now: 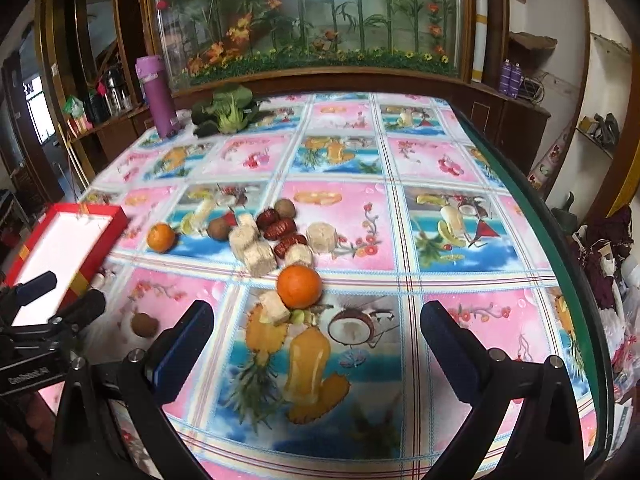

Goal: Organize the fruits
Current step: 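Reach the left gripper toward the orange on the tablecloth, then grasp the orange with the left gripper while the right gripper carries another orange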

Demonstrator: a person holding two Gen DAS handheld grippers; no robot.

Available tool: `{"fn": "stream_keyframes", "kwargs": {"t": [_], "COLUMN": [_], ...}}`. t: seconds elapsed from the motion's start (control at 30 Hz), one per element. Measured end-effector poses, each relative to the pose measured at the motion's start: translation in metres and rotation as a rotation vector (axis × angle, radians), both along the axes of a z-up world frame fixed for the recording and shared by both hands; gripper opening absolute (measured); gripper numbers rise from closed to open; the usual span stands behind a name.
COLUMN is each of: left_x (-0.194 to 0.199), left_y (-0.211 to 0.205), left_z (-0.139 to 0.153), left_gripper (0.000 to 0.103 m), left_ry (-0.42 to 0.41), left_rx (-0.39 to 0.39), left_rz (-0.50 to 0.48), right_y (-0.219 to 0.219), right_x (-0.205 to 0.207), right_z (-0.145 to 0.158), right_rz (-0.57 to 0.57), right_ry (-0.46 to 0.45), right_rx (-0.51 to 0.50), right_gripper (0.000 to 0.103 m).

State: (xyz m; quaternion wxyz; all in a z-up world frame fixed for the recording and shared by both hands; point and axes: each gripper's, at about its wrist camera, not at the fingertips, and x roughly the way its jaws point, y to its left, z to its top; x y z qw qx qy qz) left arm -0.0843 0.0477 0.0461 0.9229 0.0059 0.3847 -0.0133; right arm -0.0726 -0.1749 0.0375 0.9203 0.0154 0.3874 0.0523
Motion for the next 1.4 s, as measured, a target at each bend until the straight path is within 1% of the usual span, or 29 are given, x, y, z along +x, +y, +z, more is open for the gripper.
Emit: {"fn": "stream_keyframes", "kwargs": {"t": [0.1,0.2,0.27,0.33,0.4,0.47,0.53,0.6,0.67,0.73,0.77,0.83,0.87,0.9,0.93,0.97,1.03,1.07,1.13,1.23,1.3,1.4], "left_x": [0.004,0.012,0.018,0.025,0.034,0.046,0.06,0.072,0.082,0.092,0.096,0.103,0.105,0.108,0.11,0.113,0.116,0.118,0.117,0.118,0.119,0.117], "left_y": [0.004,0.006,0.006,0.005,0.002,-0.001,-0.004,-0.007,-0.011,-0.014,-0.016,-0.018,-0.018,-0.019,-0.019,-0.02,-0.02,-0.02,-0.021,-0.018,-0.016,-0.015], "left_z": [-0.009,-0.015,-0.014,-0.011,-0.01,-0.009,-0.008,-0.01,-0.01,-0.016,-0.019,-0.024,-0.027,-0.029,-0.032,-0.034,-0.039,-0.042,-0.042,-0.042,-0.041,-0.041], "left_gripper": [0.103,0.103,0.103,0.103,0.103,0.103,0.103,0.103,0.103,0.095,0.087,0.084,0.079,0.072,0.069,0.066,0.063,0.057,0.052,0.047,0.038,0.035], "left_ry": [0.033,0.07,0.083,0.093,0.097,0.108,0.113,0.127,0.135,0.152,0.162,0.186,0.193,0.2,0.208,0.218,0.232,0.243,0.23,0.232,0.23,0.226], "left_rx": [-0.018,-0.032,-0.037,-0.017,-0.002,0.018,0.034,0.055,0.05,0.068,0.066,0.053,0.046,0.044,0.041,0.033,0.011,0.001,-0.003,-0.024,-0.021,-0.017], "left_rz": [-0.023,-0.029,-0.036,-0.042,-0.062,-0.074,-0.095,-0.107,-0.138,-0.149,-0.155,-0.18,-0.184,-0.185,-0.188,-0.194,-0.198,-0.201,-0.209,-0.205,-0.197,-0.199], "right_y": [-0.002,-0.003,-0.003,-0.004,-0.003,-0.004,-0.005,-0.006,-0.006,-0.006,-0.006,-0.006,-0.006,-0.006,-0.006,-0.007,-0.007,-0.006,-0.005,-0.003,-0.003,-0.003], "right_x": [0.008,0.016,0.02,0.024,0.027,0.03,0.034,0.039,0.042,0.044,0.045,0.044,0.044,0.044,0.044,0.044,0.044,0.044,0.043,0.044,0.044,0.044], "right_z": [-0.005,-0.007,-0.008,-0.009,-0.01,-0.012,-0.016,-0.022,-0.027,-0.03,-0.031,-0.032,-0.032,-0.032,-0.032,-0.033,-0.033,-0.033,-0.033,-0.034,-0.034,-0.034], "right_rz": [0.003,0.019,0.029,0.045,0.061,0.072,0.081,0.088,0.091,0.096,0.1,0.105,0.111,0.113,0.114,0.118,0.127,0.133,0.142,0.155,0.154,0.156], "right_ry": [0.02,0.027,0.03,0.029,0.031,0.038,0.056,0.08,0.096,0.107,0.111,0.106,0.105,0.104,0.103,0.104,0.104,0.104,0.107,0.116,0.116,0.116], "right_rx": [0.014,0.031,0.038,0.05,0.052,0.06,0.072,0.093,0.104,0.114,0.121,0.136,0.141,0.143,0.146,0.157,0.176,0.179,0.189,0.207,0.207,0.207], "right_gripper": [0.102,0.095,0.094,0.089,0.088,0.083,0.073,0.072,0.07,0.062,0.062,0.058,0.057,0.056,0.056,0.055,0.048,0.047,0.046,0.044,0.044,0.044]}}
